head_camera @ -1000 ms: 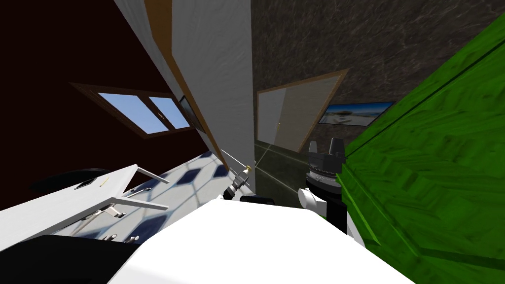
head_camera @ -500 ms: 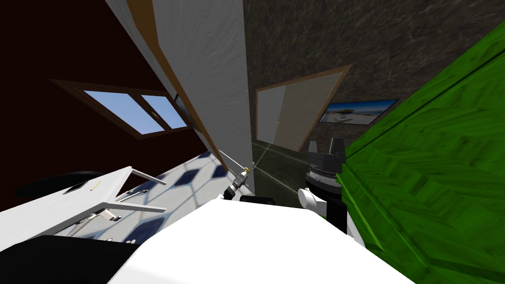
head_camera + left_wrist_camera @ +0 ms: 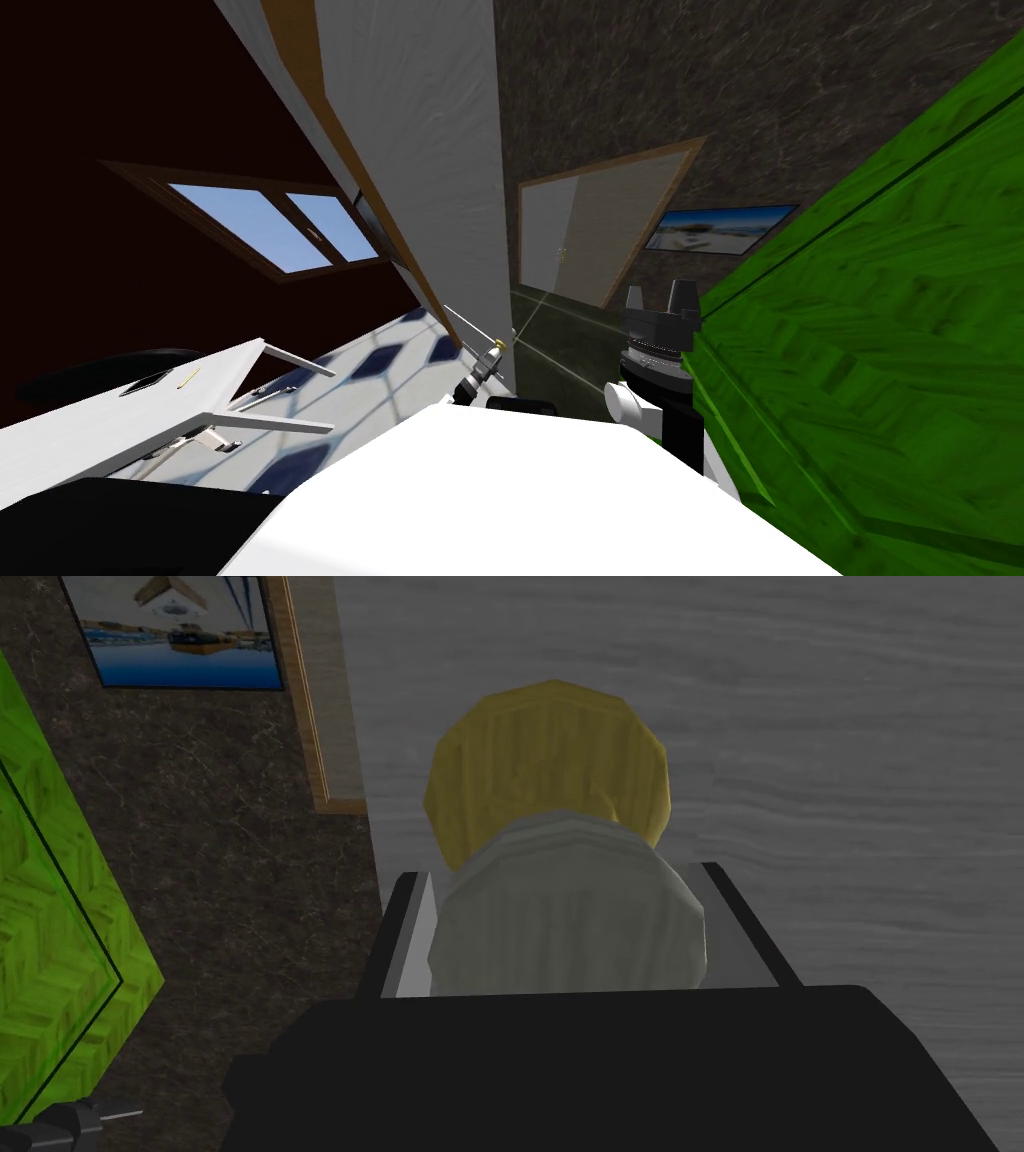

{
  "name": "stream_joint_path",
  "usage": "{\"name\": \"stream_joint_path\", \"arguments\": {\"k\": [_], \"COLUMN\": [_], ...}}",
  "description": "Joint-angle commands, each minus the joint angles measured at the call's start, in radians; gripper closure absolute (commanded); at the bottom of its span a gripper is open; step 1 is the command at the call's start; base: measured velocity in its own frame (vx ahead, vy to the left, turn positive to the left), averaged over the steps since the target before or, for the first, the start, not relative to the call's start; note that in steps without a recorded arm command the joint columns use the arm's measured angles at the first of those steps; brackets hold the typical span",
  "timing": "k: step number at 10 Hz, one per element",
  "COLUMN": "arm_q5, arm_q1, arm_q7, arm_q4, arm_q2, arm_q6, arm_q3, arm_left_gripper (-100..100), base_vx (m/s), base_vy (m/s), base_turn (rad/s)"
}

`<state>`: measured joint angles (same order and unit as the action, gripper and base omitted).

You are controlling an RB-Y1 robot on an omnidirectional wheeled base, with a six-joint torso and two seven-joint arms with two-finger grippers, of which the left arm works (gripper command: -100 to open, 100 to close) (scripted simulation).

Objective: Push the door open

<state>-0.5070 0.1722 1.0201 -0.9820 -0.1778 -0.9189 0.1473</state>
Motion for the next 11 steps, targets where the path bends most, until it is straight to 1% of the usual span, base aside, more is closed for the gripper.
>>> {"name": "stream_joint_path", "arguments": {"k": [1, 4, 8, 10, 11], "arm_q5": [0.019, 0.053, 0.116, 0.155, 0.155], "arm_q1": [-0.004, -0.01, -0.021, -0.027, -0.027], "arm_q7": [-0.033, -0.089, -0.195, -0.255, -0.265], "arm_q4": [-0.003, 0.002, 0.012, 0.018, 0.018], "arm_q2": [0.002, 0.004, 0.009, 0.012, 0.012], "arm_q6": [-0.001, 0.0, 0.001, 0.002, 0.002], "arm_q3": [0.0, 0.002, 0.005, 0.006, 0.006], "arm_left_gripper": [100, 100, 100, 100, 100], "base_vx": [0.018, 0.019, 0.032, 0.034, 0.028], "base_vy": [-0.008, -0.013, -0.017, -0.023, -0.012], "base_turn": [-0.025, -0.032, -0.051, -0.056, -0.018]}}
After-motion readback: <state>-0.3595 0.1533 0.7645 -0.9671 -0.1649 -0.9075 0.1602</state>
